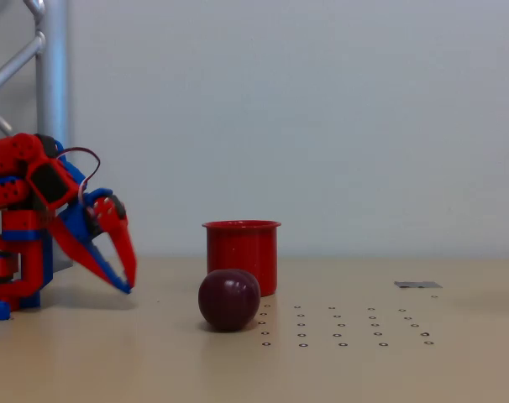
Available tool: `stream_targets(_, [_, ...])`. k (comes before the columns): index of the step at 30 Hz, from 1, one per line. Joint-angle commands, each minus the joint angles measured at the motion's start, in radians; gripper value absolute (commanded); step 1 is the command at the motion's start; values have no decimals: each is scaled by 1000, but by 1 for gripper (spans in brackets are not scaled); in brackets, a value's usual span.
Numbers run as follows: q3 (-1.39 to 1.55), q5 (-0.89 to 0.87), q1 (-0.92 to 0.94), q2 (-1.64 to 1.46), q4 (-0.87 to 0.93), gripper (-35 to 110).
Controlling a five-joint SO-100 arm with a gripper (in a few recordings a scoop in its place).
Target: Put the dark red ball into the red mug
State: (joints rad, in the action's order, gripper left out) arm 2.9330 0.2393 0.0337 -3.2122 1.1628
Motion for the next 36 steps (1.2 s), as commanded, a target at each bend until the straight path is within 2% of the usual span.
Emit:
stream_targets(1, [-189, 235, 21, 156, -31, 0])
stream_targets(6, [-466, 661, 123, 433, -49, 0])
stream_targets(9, [-535, 879, 192, 526, -110, 2])
stream_targets(13, [-575, 1092, 287, 601, -213, 17])
stream_targets(16, [-574, 1141, 360, 640, -336, 31])
stream_targets(19, [-577, 1235, 420, 689, -390, 37])
stream_targets(23, [-597, 1313, 454, 790, -485, 38])
stream_targets(30, [-629, 1284, 472, 1005, -721, 39])
stream_targets(36, [-643, 1276, 463, 1120, -796, 39])
